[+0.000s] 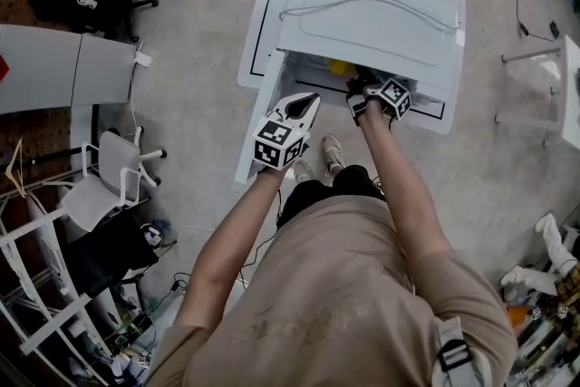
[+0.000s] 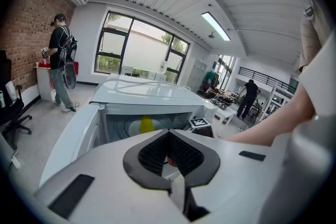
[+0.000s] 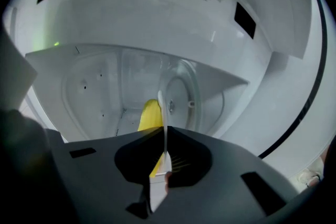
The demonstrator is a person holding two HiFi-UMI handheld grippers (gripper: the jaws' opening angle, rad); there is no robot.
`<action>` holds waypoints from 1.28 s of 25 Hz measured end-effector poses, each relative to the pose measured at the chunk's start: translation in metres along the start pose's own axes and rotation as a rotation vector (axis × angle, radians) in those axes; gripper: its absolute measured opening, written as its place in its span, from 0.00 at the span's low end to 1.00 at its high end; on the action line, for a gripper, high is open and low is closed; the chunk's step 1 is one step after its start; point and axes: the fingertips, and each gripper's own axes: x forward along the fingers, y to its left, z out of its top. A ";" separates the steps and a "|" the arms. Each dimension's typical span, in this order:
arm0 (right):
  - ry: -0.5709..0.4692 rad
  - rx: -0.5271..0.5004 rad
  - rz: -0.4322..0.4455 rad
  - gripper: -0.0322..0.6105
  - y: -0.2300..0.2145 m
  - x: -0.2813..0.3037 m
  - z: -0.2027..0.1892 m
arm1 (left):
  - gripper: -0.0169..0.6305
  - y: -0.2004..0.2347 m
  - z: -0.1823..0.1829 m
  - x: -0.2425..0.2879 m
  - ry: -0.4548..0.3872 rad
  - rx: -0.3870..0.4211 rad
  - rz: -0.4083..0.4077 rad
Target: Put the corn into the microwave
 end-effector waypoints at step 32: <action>-0.036 0.038 -0.080 0.07 -0.034 -0.004 0.002 | 0.03 0.006 -0.011 -0.012 0.014 -0.012 0.002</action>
